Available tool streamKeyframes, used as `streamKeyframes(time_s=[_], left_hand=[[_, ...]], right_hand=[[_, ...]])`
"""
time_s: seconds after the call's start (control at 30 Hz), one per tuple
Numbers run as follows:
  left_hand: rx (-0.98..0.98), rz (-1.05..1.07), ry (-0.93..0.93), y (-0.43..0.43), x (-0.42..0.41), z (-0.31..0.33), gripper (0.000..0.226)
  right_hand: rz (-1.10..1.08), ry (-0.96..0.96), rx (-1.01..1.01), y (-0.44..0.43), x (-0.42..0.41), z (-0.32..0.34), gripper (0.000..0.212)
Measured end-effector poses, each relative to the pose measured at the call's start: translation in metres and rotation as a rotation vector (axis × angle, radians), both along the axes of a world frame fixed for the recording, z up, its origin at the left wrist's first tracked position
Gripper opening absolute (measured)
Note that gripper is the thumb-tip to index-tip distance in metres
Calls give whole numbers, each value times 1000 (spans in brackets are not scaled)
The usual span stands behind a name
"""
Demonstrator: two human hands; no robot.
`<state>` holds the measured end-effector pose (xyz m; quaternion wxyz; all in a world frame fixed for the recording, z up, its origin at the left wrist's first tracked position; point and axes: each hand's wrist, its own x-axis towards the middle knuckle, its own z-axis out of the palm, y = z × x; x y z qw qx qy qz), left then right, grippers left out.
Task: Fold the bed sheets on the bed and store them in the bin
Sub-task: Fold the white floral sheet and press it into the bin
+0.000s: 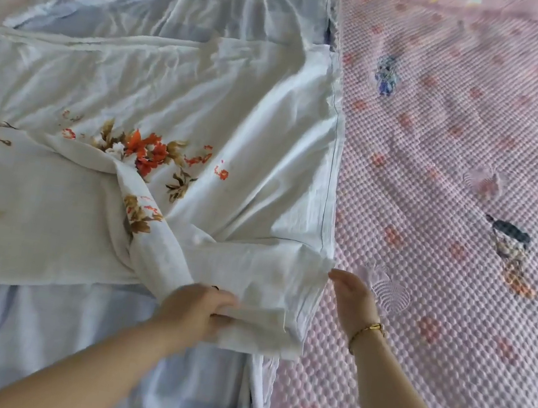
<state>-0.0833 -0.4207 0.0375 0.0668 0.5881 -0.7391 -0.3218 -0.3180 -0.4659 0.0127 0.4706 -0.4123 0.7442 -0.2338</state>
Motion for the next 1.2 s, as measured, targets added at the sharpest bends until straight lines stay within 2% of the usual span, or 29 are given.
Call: streamKeyframes(time_s=[0.1,0.17,0.2,0.27,0.33,0.43,0.5,0.53,0.57,0.63,0.7,0.77,0.87,1.03,1.13,1.2], left_hand=[[-44,318,252,-32,11,18,59],[-166,336,249,-47,20,27,66],[-243,314,231,-53,25,28,61],[-381,298,208,-66,33,33,49],[-458,377,223,-73,37,42,41],[-440,562,353,-81,44,51,34],[-456,521,306,-86,46,58,27],[-465,472,270,-87,45,61,31],[-489,419,255,-89,45,62,37],[-501,391,270,-94,46,62,45],[-505,443,300,-99,48,66,61],[-487,457,324,-101,45,74,64],[-467,426,308,-104,32,77,49],[-418,333,298,-102,-21,86,27],[-360,248,347,-104,-59,86,29],[-277,183,322,-105,-80,82,23]], right_hand=[[25,-34,-6,-27,0,-8,41],[137,-63,31,-44,3,-16,57],[234,-11,53,-50,6,-19,61],[514,176,105,-60,12,-30,56],[717,317,119,-61,11,-38,57],[745,332,150,-55,6,-38,73],[814,391,114,-51,8,-33,71],[819,399,69,-51,10,-32,63],[743,351,30,-55,13,-33,51],[482,121,44,-67,20,-25,25],[310,-49,106,-71,20,-9,18],[276,-119,143,-66,12,6,17],[357,3,156,-41,-13,26,26],[236,40,74,21,-68,59,29],[213,89,143,63,-91,59,22],[154,94,188,86,-106,52,19]])
